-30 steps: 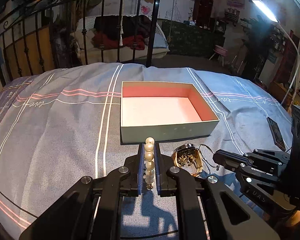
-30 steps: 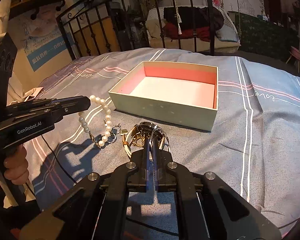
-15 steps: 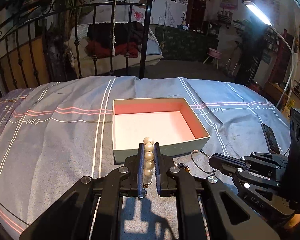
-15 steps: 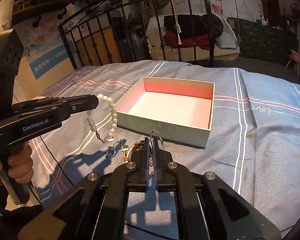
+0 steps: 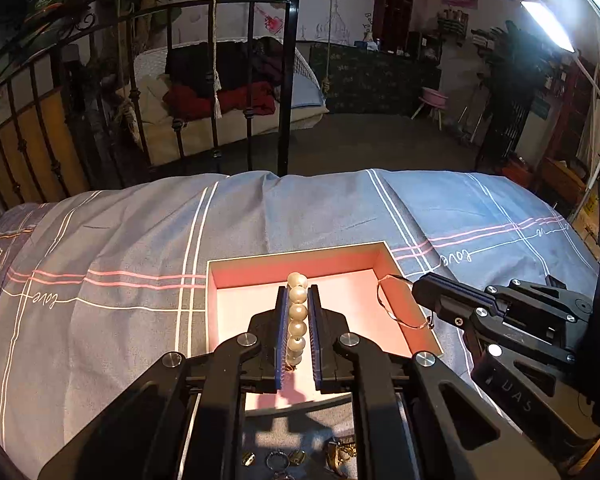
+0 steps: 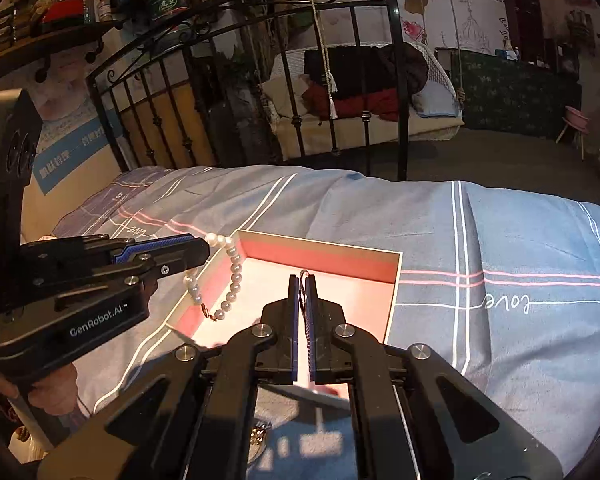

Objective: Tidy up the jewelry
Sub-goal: 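Carry the pearl bracelet into the box with the left tool and release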

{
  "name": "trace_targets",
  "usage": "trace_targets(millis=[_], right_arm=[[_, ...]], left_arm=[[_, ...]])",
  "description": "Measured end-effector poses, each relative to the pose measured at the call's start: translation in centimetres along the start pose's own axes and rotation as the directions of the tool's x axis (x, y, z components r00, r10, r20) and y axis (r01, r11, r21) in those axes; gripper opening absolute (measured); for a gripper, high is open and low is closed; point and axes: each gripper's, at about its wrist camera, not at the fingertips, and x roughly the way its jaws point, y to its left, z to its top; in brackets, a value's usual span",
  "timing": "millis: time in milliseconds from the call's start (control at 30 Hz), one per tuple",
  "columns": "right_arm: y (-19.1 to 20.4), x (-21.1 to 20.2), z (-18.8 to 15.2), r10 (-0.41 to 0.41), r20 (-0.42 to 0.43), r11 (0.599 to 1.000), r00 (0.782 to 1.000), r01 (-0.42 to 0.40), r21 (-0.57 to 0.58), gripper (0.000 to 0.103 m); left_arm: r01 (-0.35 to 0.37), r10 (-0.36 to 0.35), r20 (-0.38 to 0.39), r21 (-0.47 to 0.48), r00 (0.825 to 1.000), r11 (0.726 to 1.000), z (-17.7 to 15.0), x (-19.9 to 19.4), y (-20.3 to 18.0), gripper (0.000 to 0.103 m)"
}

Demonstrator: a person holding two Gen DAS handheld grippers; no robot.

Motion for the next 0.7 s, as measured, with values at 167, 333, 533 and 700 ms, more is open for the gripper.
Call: trace_targets(millis=[167,333,533,700], right_arm=[[-0.4,2.7,0.3,-0.056,-0.051,0.998,0.997,0.055,-0.025,0.004],[-0.1,4.3,-0.7,-0.085,-0.094,0.995,0.992,0.08,-0.055,0.004],[0.4,5.3,-1.7,-0.112,-0.121,0.991,0.986,0.103,-0.083,0.004],[1.0,4.5,-2.4,-0.138,-0.106,0.987,0.985,0.128,-0.094,0.05]], left_arm=[[-0.025,0.024,-0.052,-0.016,0.998,1.0,0.0,2.7,0.0,0.009],[-0.056,0.056,-0.083,0.003,0.995,0.998,-0.7,3.9,0.7,0.009],[-0.062,0.062,-0.09,0.006,0.994,0.998,-0.9,4.0,1.5,0.011],[-0.064,0.064,-0.065,0.002,0.996,0.998,-1.3,2.4,2.4,0.049]])
